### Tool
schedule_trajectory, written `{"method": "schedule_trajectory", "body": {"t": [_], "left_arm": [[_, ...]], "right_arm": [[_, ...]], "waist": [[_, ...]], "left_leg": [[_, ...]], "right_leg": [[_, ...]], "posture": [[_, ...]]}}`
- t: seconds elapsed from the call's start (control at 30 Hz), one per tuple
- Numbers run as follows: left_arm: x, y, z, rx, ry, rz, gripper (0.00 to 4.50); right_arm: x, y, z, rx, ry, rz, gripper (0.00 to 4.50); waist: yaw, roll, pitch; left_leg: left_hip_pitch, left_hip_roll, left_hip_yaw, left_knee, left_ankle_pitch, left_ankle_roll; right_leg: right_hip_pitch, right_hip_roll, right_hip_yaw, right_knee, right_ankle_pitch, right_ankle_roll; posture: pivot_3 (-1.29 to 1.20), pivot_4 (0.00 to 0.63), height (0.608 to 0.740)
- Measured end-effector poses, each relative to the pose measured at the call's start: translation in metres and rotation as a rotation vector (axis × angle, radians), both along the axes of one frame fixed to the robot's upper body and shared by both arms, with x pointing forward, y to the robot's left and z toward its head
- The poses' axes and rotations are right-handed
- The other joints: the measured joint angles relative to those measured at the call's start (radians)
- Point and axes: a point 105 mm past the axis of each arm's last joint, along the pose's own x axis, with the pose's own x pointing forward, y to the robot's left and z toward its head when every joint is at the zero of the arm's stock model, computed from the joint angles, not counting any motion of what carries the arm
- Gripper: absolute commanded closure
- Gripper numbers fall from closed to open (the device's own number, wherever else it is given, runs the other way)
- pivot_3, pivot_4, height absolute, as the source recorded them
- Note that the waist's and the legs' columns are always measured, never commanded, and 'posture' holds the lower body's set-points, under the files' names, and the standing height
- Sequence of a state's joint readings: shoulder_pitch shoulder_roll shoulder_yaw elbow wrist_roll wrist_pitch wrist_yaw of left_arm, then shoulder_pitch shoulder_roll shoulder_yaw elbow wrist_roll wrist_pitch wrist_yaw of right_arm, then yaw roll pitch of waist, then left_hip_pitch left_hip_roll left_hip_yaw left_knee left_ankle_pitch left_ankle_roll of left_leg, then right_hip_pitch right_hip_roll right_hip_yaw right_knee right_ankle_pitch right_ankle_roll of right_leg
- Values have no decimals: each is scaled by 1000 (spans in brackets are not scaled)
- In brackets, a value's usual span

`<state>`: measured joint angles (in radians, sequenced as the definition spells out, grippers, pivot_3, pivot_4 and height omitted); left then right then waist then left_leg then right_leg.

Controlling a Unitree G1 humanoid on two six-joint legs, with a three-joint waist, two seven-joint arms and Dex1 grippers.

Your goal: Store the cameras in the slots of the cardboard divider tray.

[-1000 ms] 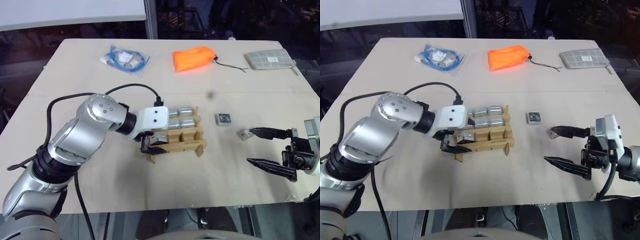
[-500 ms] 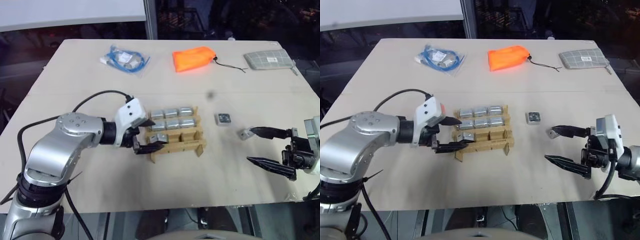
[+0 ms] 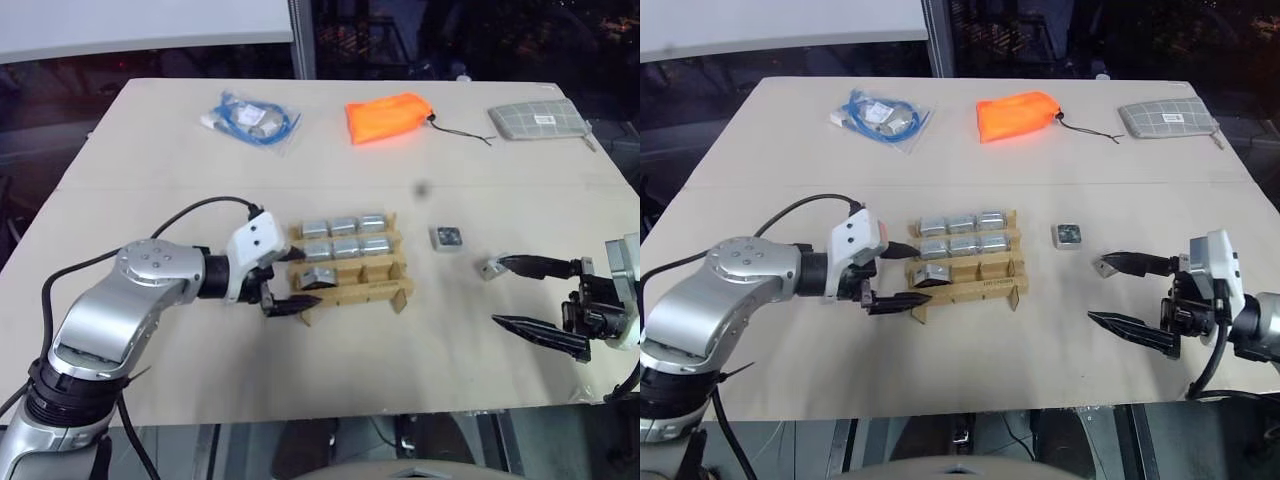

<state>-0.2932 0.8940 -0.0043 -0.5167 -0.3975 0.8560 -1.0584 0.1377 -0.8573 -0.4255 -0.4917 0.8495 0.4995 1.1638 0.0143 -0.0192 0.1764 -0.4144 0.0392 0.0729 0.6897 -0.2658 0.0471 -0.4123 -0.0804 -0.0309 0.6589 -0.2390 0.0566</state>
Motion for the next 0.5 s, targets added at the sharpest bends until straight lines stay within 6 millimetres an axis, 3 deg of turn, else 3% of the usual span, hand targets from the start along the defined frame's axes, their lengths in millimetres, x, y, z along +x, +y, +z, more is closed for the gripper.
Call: {"method": "schedule_trajectory", "body": {"t": [0.07, 0.23, 0.5], "left_arm": [[0, 3, -4, 0, 8, 9, 1244], [3, 7, -5, -4, -1, 23, 3838], [3, 4, -4, -27, 11, -2, 3873]], "right_arm": [[0, 0, -1, 0, 2, -4, 0], [1, 0, -1, 2, 0, -13, 0], [1, 0, -1, 8, -1, -16, 0]], "waist": [[0, 0, 0], [0, 0, 0], [0, 0, 0]], "left_leg": [[0, 0, 0, 0, 0, 0], [0, 0, 0, 0, 0, 0], [0, 0, 0, 0, 0, 0]], "right_leg": [[0, 0, 0, 0, 0, 0], [0, 0, 0, 0, 0, 0], [0, 0, 0, 0, 0, 0]], "posture": [[0, 150, 740], [0, 150, 740], [0, 150, 740]]}}
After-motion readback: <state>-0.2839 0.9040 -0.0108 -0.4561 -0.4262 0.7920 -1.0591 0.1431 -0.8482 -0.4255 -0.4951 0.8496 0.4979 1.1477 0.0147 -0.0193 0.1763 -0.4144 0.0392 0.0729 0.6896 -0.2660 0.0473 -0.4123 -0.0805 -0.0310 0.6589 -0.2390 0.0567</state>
